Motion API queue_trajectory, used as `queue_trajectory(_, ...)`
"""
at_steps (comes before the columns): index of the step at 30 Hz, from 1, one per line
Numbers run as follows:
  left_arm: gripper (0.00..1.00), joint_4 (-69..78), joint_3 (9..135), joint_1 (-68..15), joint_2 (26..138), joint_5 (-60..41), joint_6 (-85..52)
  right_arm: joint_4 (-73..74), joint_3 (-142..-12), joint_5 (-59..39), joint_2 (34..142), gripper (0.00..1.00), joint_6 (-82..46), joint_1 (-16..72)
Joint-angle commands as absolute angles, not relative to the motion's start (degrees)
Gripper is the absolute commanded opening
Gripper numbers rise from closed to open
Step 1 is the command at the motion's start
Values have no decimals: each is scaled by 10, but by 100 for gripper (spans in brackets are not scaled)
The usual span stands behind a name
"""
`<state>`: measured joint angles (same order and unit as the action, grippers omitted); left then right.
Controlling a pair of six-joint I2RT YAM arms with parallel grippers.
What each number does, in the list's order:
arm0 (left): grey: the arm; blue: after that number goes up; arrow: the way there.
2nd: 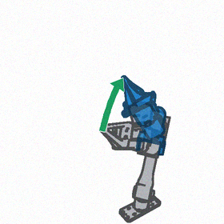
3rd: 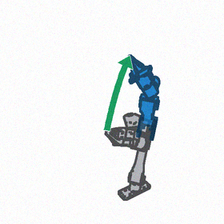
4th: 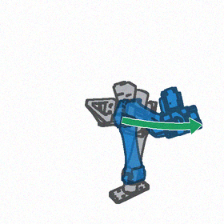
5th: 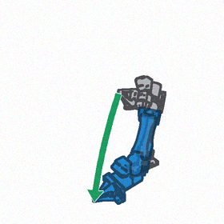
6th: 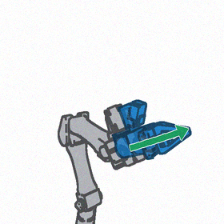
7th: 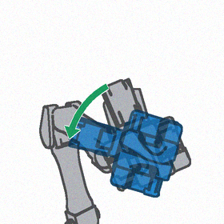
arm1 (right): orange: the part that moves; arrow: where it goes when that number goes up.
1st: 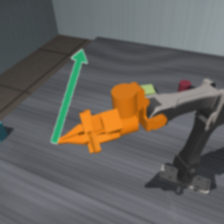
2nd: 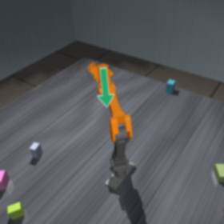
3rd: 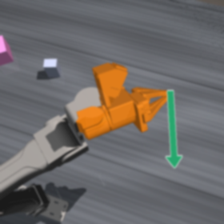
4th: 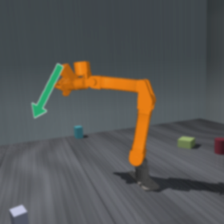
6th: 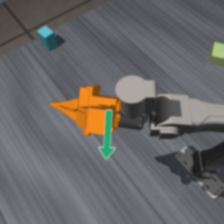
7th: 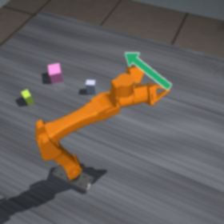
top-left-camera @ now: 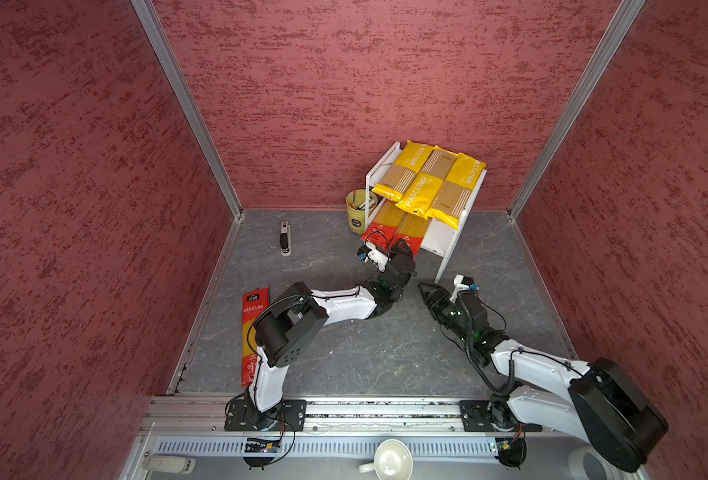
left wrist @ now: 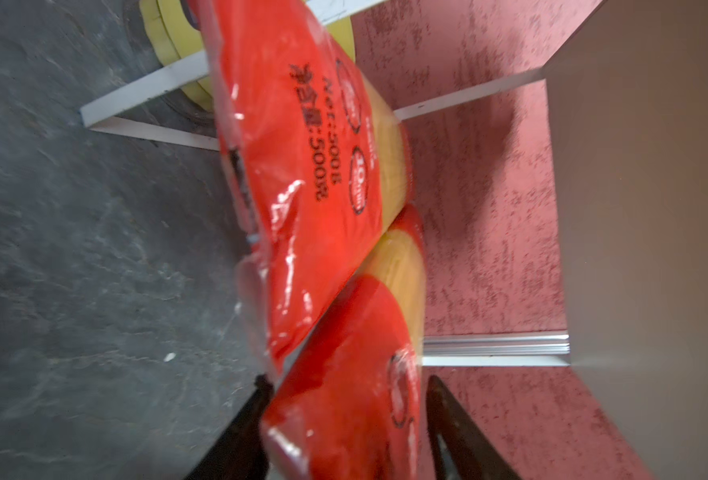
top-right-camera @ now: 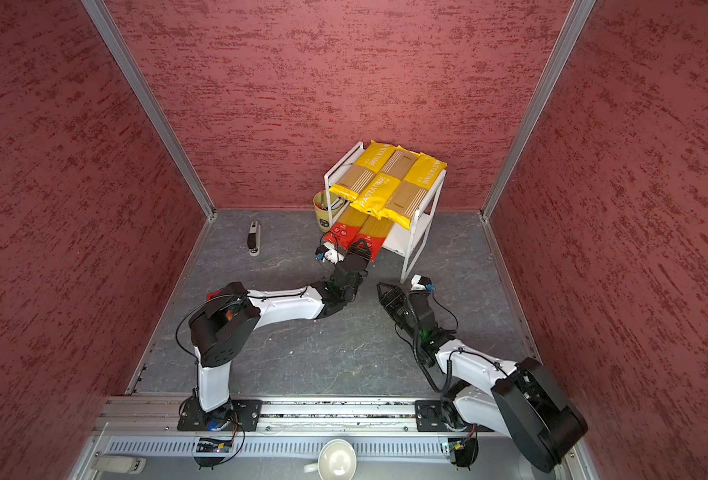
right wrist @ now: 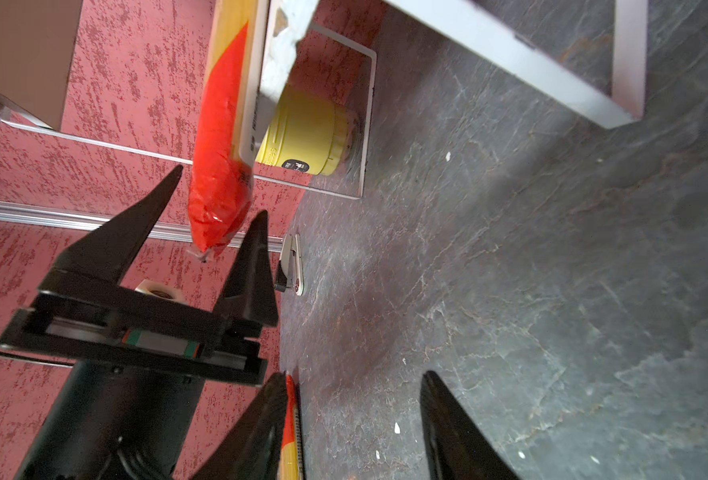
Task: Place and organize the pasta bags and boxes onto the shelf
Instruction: 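Slide the pack deeper with the left gripper while right releases and withdraws, then withdraw the left gripper and grasp the last red pack's end with the right gripper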
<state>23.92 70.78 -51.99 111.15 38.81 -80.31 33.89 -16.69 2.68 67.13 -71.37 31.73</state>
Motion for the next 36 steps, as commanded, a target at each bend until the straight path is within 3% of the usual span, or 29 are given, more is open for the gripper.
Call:
queue_trajectory(1, 66, 162, 705, -515, 1057, 343, -799, 369, -161, 22, 682, 53, -724, 316)
queue_trajectory(7, 70, 101, 641, -488, 969, 258, -786, 370, -169, 9, 685, 53, -717, 317)
queue_trajectory(11, 72, 17, 604, -458, 896, 205, -689, 343, -189, 3, 683, 52, -698, 326)
queue_trajectory(19, 74, -89, 446, -373, 719, 135, -551, 271, -265, 38, 735, 51, -647, 431)
queue_trajectory(24, 76, -180, 375, -299, 582, 133, -520, 259, -324, 68, 781, 42, -619, 487)
queue_trajectory(27, 81, -237, 353, -235, 519, 123, -500, 220, -387, 80, 822, 43, -590, 533)
queue_trajectory(36, 81, -336, 291, 18, 369, 29, -481, 183, -622, 23, 1066, 45, -583, 624)
